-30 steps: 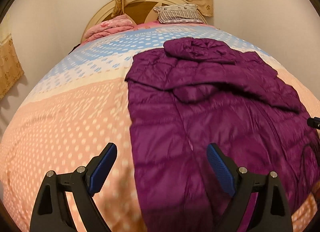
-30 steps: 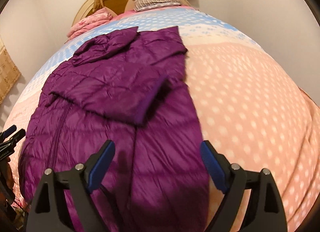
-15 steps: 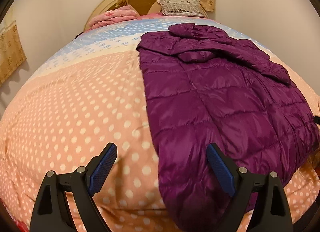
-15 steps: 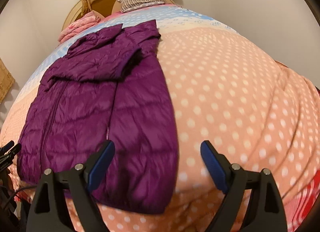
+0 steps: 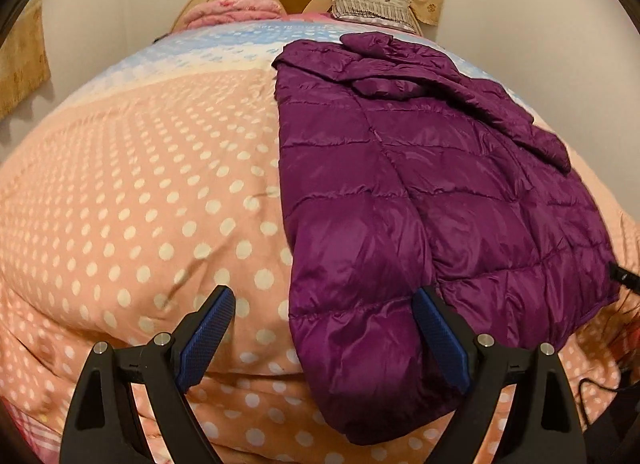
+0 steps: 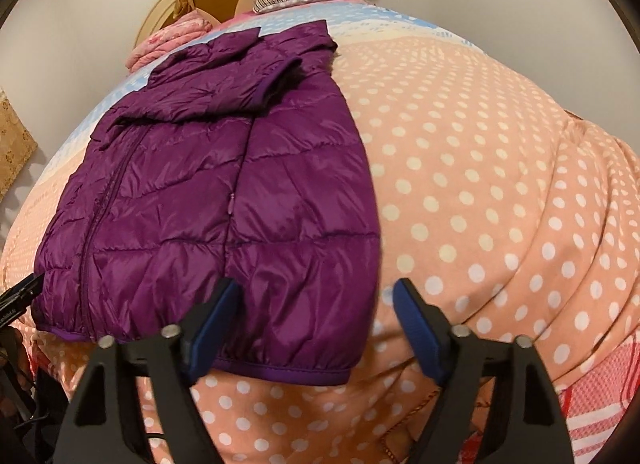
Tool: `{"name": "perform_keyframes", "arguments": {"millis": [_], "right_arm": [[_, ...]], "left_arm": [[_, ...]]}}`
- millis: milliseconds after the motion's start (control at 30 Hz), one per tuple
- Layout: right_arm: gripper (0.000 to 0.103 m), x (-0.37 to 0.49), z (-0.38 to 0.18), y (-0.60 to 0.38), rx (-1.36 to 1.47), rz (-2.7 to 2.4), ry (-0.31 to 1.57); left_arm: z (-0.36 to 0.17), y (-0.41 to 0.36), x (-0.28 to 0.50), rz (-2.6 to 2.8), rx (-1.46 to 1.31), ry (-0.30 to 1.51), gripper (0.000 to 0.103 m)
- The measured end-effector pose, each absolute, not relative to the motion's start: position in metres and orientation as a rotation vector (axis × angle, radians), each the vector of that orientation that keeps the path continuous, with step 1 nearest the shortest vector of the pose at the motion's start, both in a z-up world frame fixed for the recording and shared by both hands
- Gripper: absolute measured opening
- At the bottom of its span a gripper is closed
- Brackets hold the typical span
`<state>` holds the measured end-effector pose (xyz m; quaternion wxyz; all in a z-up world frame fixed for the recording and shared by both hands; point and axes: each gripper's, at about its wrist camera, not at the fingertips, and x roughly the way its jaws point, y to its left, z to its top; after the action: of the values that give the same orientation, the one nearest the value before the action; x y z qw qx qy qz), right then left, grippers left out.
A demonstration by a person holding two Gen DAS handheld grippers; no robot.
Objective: Fold large clothes
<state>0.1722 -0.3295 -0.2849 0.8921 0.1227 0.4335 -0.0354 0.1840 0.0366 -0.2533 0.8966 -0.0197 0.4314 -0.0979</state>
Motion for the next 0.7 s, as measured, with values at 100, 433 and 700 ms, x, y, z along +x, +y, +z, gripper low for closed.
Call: {"name": "perform_keyframes", "arguments": {"millis": [100,433,700], "right_arm": [[0.055,0.171,-0.283,-0.328,0.262,-0.062,0.905],[0.011,0.171,-0.28,-0.317,0.251,-0.005,0.9],[0.008,0.159,-0.262,-0.319,0.306,0.067,0.865]], "left_arm": [[-0.253,0.037,0.18,-0.212,-0.062,0.898,0.088],[-0.24,0.03,0.17,-0.246,0.029,0.851,0.006],[-0.198,0.037,0.153,-0.306,0.046,0.748,0.001]]}}
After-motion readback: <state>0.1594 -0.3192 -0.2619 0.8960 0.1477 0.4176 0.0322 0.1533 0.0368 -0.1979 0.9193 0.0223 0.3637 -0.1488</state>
